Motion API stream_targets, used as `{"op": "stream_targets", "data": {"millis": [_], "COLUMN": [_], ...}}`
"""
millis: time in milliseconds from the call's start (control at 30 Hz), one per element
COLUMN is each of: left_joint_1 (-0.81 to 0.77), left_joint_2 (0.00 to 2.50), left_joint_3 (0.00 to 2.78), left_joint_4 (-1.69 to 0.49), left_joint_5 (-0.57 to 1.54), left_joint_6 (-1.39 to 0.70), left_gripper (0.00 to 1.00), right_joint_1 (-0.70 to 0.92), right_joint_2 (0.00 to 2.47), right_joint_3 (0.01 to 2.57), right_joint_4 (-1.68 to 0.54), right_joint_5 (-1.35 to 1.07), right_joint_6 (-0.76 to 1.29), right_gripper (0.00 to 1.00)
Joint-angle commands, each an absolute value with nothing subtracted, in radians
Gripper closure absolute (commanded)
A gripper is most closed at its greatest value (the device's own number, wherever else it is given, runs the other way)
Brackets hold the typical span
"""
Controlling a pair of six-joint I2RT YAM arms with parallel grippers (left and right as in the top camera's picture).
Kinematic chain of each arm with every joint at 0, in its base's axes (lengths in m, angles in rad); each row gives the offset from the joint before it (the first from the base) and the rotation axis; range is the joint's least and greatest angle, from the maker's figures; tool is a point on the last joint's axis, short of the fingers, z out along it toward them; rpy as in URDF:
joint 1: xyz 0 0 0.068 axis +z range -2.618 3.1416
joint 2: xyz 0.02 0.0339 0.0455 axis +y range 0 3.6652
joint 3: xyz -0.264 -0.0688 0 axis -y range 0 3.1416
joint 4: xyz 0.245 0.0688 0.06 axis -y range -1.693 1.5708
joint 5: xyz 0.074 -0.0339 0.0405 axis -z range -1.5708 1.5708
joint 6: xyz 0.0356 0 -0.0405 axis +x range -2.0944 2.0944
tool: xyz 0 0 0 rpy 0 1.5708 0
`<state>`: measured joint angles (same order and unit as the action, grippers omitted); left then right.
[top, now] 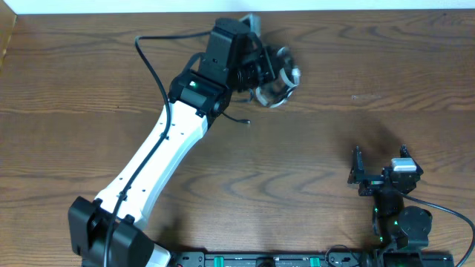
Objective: Untangle cables
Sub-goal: 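Raise and shake the held cables with the left gripper to loosen them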
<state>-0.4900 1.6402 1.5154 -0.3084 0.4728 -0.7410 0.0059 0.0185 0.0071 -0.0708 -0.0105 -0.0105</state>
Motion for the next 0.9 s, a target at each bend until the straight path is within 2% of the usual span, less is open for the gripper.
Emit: {"op": "stream_targets", "data": {"millis": [0, 133, 167, 233, 400, 467, 600, 767, 867], "left_joint_1": [-0.491, -0.502, -0.503, -0.502, -0.480, -0.482, -0.495, -0.476, -0.467], "left_joint_2": [1.574, 1.589, 1.593, 1.588, 1.560, 1.563, 1.568, 1.547, 1.539], "left_joint_3": [1.566, 1.565, 1.565, 1.566, 1.566, 1.566, 1.566, 1.566, 1.566], "left_joint_4": [-0.347, -0.712, -0.746, -0.722, -0.428, -0.371, -0.410, -0.184, -0.162], "left_joint_5": [0.535, -0.039, -0.068, 0.061, 0.612, 0.630, 0.518, 0.785, 0.785], "left_joint_6": [-0.764, -0.820, -0.799, -0.722, -0.666, -0.666, -0.698, -0.713, -0.736], "left_gripper": [0.93, 0.93, 0.92, 0.92, 0.92, 0.92, 0.92, 0.92, 0.92], "right_joint_1": [0.007, 0.007, 0.007, 0.007, 0.007, 0.007, 0.007, 0.007, 0.007], "right_joint_2": [0.016, 0.016, 0.016, 0.016, 0.016, 0.016, 0.016, 0.016, 0.016], "right_joint_3": [0.006, 0.006, 0.006, 0.006, 0.006, 0.006, 0.006, 0.006, 0.006], "right_joint_4": [-0.076, -0.076, -0.076, -0.076, -0.076, -0.076, -0.076, -0.076, -0.076], "right_joint_5": [-0.007, -0.007, -0.007, -0.007, -0.007, -0.007, -0.007, -0.007, -0.007], "right_joint_6": [-0.016, -0.016, -0.016, -0.016, -0.016, -0.016, -0.016, -0.016, -0.016], "right_gripper": [0.01, 0.01, 0.01, 0.01, 0.01, 0.01, 0.01, 0.01, 0.01]}}
